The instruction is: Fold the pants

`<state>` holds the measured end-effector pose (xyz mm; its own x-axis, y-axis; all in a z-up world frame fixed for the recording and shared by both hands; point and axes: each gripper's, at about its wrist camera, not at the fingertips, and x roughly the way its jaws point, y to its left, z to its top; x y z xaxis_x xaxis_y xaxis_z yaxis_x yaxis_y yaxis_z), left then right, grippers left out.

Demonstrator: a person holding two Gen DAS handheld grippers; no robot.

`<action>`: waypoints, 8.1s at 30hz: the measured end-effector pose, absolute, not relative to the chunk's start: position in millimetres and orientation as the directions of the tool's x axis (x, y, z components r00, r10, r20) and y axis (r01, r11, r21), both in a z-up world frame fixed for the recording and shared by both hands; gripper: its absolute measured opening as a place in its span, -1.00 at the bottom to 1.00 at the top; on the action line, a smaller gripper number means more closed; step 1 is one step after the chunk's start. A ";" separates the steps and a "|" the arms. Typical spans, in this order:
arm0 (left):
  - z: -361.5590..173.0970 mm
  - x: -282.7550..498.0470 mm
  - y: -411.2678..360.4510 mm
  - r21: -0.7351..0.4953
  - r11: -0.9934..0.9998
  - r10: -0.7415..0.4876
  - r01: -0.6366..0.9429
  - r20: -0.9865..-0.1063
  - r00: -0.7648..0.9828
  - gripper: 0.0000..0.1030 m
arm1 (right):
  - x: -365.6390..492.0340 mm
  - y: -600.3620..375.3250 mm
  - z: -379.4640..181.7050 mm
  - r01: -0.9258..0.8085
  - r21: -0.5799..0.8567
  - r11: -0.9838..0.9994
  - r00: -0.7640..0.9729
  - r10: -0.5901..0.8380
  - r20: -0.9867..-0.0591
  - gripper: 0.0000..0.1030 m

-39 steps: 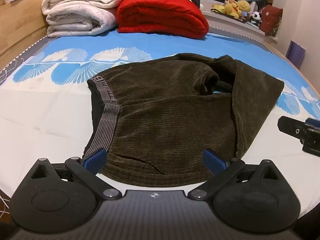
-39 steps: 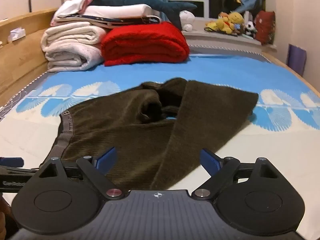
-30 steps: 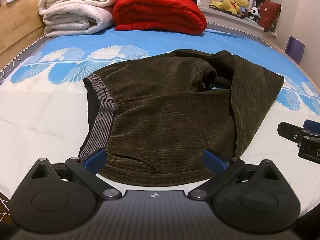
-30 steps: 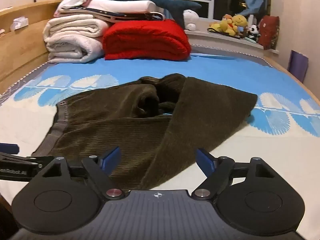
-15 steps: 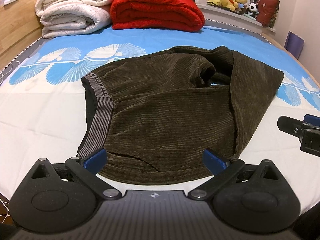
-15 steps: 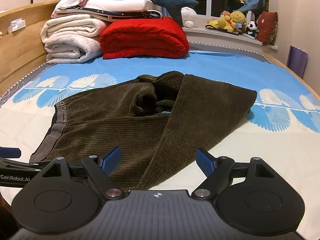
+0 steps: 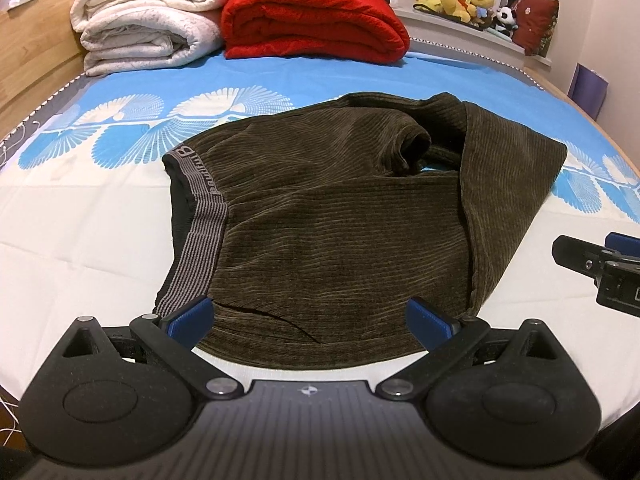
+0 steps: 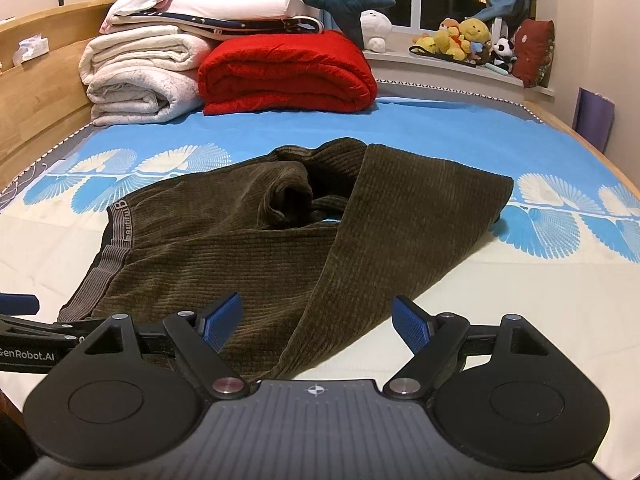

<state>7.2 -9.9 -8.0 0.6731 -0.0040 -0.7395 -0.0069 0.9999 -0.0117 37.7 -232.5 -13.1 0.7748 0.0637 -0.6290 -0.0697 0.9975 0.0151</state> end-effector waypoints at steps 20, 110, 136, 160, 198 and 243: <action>-8.4 8.0 -9.2 -0.014 1.000 -0.006 -0.007 -0.739 0.674 0.99 | 38.9 -230.9 -17.5 -0.069 0.003 0.998 0.770 0.055 -0.636 0.62; -4.0 170.8 140.2 -0.035 0.979 0.074 -0.202 -0.858 0.508 -0.03 | 219.3 -286.0 -15.5 -0.041 0.136 0.990 0.638 0.131 -0.759 0.05; 3.4 169.4 135.7 -0.021 0.986 0.064 -0.165 -0.867 0.494 0.03 | 254.6 -312.5 -41.0 -0.078 0.117 0.990 0.567 0.140 -0.812 -0.75; -6.4 177.5 74.6 0.039 0.997 0.067 -0.067 -0.871 0.487 0.23 | 189.1 -439.5 -14.3 0.013 0.156 0.988 0.632 0.113 -0.766 0.33; -3.6 169.2 74.7 0.052 0.998 0.067 -0.045 -0.870 0.488 0.26 | 26.0 -664.2 -93.3 0.894 0.308 0.326 0.354 -0.093 -0.930 -0.87; -19.5 183.4 66.4 -0.010 1.000 0.001 -0.020 -0.884 0.468 0.23 | 274.9 -517.8 -88.3 0.520 0.310 0.796 0.632 -0.115 -0.767 -0.18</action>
